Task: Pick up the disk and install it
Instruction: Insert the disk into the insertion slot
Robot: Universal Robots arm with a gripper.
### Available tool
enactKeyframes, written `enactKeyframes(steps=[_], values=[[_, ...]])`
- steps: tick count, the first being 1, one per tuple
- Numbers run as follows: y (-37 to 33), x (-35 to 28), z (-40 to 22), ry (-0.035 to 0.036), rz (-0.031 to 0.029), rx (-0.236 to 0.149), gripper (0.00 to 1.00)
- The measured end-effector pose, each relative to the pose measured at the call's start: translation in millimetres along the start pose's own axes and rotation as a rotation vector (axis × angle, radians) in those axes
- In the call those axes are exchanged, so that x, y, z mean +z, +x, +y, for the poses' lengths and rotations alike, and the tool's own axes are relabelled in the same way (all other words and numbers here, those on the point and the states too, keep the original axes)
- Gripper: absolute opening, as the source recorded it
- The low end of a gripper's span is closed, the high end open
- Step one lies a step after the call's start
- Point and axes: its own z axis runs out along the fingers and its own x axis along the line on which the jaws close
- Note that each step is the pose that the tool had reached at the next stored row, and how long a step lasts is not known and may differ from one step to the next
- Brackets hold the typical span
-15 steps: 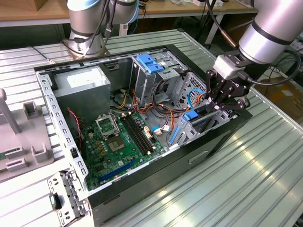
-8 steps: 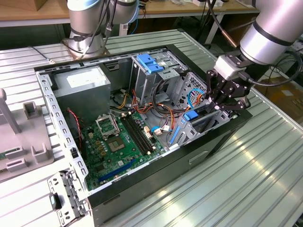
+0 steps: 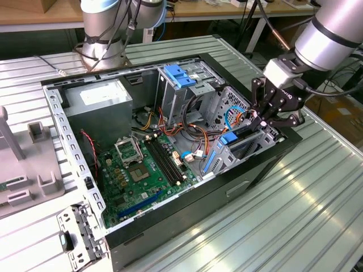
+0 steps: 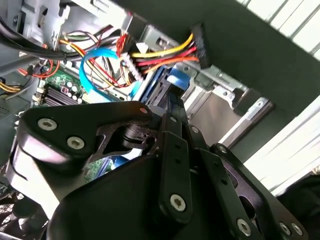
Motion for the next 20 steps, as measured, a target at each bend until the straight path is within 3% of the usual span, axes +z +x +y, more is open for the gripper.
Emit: enactKeyframes(steps=[3,5,9,11,20], values=[[-0.6,-7.4,-3.3,-0.0003,-0.0104,0.0,0.11],[-1.3,-15.2,-5.8,-0.0006,-0.0223,-0.001,0.11],[-2.0,-24.6,-6.6,-0.0009,-0.0402,-0.001,0.11],[-2.3,-26.9,-6.6,-0.001,-0.0449,-0.001,0.11],[-2.2,-26.8,-6.7,-0.0009,-0.0453,-0.001,0.11]])
